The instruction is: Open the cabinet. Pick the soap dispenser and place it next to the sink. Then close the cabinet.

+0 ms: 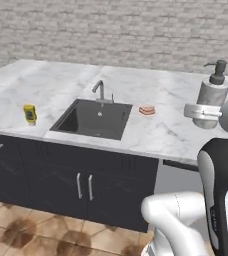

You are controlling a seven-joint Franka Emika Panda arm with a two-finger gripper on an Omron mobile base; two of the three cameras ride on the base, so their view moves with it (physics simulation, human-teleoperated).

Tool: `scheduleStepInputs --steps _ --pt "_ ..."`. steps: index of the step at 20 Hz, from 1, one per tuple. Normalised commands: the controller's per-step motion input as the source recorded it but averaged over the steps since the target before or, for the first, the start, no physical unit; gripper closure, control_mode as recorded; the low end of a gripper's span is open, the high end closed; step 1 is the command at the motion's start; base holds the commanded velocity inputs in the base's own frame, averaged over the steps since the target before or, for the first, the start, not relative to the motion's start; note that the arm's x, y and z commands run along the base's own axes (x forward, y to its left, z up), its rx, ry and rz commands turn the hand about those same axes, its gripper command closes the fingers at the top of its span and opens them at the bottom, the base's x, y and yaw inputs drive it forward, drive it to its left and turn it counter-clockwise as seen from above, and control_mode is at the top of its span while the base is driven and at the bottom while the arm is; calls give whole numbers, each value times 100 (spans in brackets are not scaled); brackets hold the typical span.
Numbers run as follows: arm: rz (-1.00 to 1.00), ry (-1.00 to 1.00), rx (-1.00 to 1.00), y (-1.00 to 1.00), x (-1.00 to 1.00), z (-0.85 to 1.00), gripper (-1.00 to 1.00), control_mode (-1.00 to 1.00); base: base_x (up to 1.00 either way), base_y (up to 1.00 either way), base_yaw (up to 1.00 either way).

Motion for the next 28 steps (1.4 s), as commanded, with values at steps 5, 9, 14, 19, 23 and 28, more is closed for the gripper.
scheduleStepInputs --steps 5,9,14,19,23,28 --pt "0 0 0 0 0 0 100 100 20 54 -36" --pt "0 0 0 0 0 0 100 100 11 34 -57" --pt "0 0 0 0 0 0 100 100 31 40 -60" --pt "0 0 0 0 0 0 100 100 59 65 -38" --pt "0 0 0 0 0 0 100 100 42 78 -14" --pt "0 0 0 0 0 0 100 100 28 39 -2"
